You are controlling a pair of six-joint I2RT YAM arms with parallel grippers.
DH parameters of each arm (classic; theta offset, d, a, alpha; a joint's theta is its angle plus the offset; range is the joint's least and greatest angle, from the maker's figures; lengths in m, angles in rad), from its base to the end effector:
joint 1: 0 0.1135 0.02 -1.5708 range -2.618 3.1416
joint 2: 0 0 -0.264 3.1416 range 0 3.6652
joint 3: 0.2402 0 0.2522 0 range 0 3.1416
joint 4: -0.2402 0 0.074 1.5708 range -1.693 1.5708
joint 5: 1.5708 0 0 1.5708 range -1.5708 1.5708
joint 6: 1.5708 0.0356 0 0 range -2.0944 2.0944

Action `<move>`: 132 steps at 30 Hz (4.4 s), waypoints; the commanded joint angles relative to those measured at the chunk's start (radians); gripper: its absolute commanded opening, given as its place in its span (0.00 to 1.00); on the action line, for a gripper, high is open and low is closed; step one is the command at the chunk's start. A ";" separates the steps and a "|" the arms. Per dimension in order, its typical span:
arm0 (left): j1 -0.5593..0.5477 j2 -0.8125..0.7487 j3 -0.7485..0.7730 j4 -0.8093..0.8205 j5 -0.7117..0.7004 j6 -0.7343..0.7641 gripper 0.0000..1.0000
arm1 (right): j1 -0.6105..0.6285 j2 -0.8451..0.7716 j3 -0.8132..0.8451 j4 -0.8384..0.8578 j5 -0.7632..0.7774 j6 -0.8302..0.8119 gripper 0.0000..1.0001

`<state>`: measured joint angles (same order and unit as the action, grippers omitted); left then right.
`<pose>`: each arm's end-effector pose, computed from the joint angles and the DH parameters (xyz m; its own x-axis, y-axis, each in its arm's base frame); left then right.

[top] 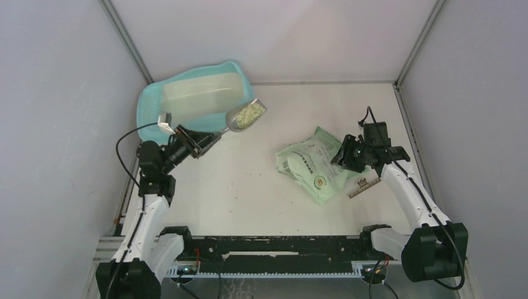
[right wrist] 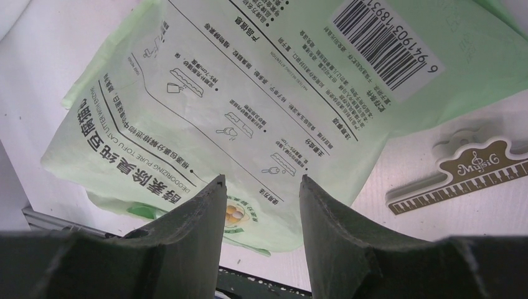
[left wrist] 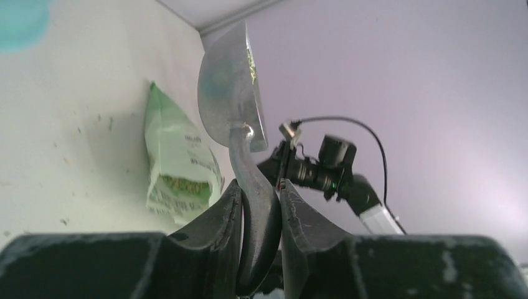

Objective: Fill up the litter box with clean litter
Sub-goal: 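Pour the cat litter into the litter box, then scoop the cat litter from the cat litter bag.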

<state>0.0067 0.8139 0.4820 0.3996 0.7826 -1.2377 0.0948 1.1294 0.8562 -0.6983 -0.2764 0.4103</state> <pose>0.1890 -0.0238 0.2890 -0.6382 -0.6744 -0.3713 0.2924 0.2338 -0.9273 0.2184 0.0305 0.2545 -0.8512 0.3045 -0.4274 0.1039 0.8960 0.4316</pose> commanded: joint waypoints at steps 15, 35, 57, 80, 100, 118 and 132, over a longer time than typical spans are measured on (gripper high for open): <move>0.197 0.378 0.569 -0.294 -0.100 0.354 0.16 | 0.005 0.004 0.036 0.062 -0.046 0.006 0.54; -0.030 0.551 0.956 -0.937 -0.931 1.080 0.14 | 0.010 -0.005 0.037 0.079 -0.061 0.024 0.54; -0.267 0.560 1.082 -1.015 -1.319 1.251 0.14 | -0.011 -0.035 0.069 0.019 -0.046 -0.005 0.55; -0.329 -0.187 0.392 -1.008 -0.146 0.395 0.16 | -0.085 -0.027 0.096 0.019 -0.029 0.014 0.56; -0.402 -0.064 0.232 -0.828 -0.172 0.325 0.17 | -0.086 -0.029 0.090 0.031 -0.020 0.017 0.56; -0.531 0.299 0.339 -0.584 -0.326 0.269 0.15 | -0.244 0.141 0.091 0.073 0.097 0.044 0.59; -0.588 0.456 0.327 -0.462 -0.463 0.256 0.13 | -0.255 0.315 0.066 0.117 0.121 0.102 0.58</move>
<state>-0.5762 1.2465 0.7616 -0.1577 0.3725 -0.9707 -0.1558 1.4216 0.9119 -0.6449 -0.1577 0.4763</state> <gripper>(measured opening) 0.277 0.581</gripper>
